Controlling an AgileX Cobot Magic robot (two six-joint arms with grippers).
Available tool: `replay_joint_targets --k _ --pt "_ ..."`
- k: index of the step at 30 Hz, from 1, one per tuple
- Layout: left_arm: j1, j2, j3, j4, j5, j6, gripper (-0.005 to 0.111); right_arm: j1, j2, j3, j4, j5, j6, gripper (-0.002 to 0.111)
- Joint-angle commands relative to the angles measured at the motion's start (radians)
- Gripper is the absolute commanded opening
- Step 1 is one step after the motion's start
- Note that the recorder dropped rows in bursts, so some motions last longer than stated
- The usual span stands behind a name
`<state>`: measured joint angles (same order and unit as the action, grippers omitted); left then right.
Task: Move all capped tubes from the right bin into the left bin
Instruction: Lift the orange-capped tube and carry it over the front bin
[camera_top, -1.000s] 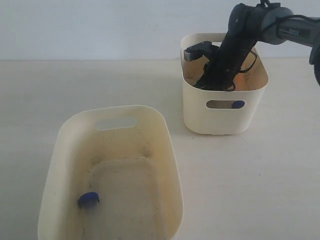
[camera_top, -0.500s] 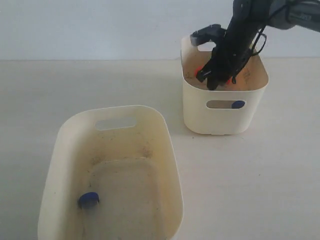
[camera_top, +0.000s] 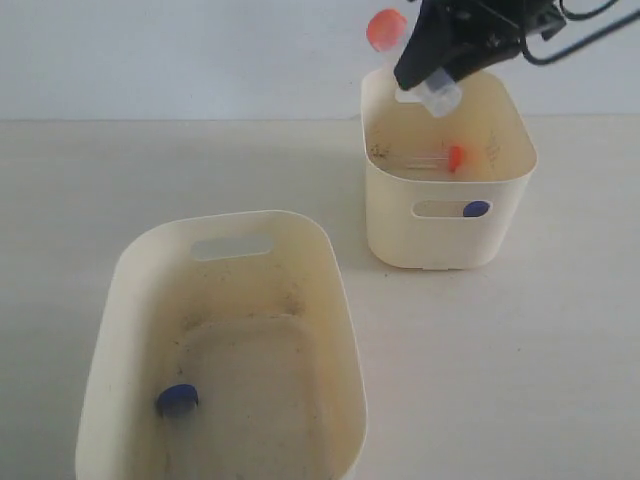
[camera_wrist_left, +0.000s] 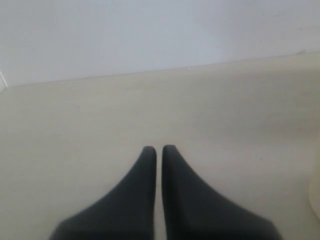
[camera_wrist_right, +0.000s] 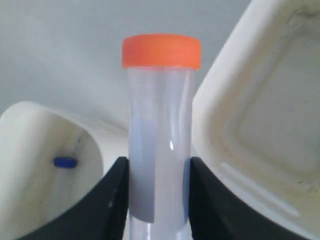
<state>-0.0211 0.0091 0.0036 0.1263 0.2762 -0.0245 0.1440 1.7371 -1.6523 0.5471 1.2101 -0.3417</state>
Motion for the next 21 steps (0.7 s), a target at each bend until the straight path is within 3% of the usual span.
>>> replay_joint_targets --k 1,8,14,21 --pt "0.001 0.0 -0.004 -0.011 -0.015 -0.012 0.004 0.06 -0.156 0.244 0.047 -0.118 -0.052 0.0" --pt "0.001 0.0 -0.004 -0.011 -0.015 -0.012 0.004 0.26 -0.239 0.449 0.051 -0.257 -0.009 0.0" --pt "0.001 0.0 -0.004 -0.011 -0.015 -0.012 0.004 0.429 -0.224 0.515 0.052 -0.448 0.127 0.0" --pt "0.001 0.0 -0.004 -0.011 -0.015 -0.012 0.004 0.538 -0.187 0.524 0.051 -0.595 0.181 0.005"
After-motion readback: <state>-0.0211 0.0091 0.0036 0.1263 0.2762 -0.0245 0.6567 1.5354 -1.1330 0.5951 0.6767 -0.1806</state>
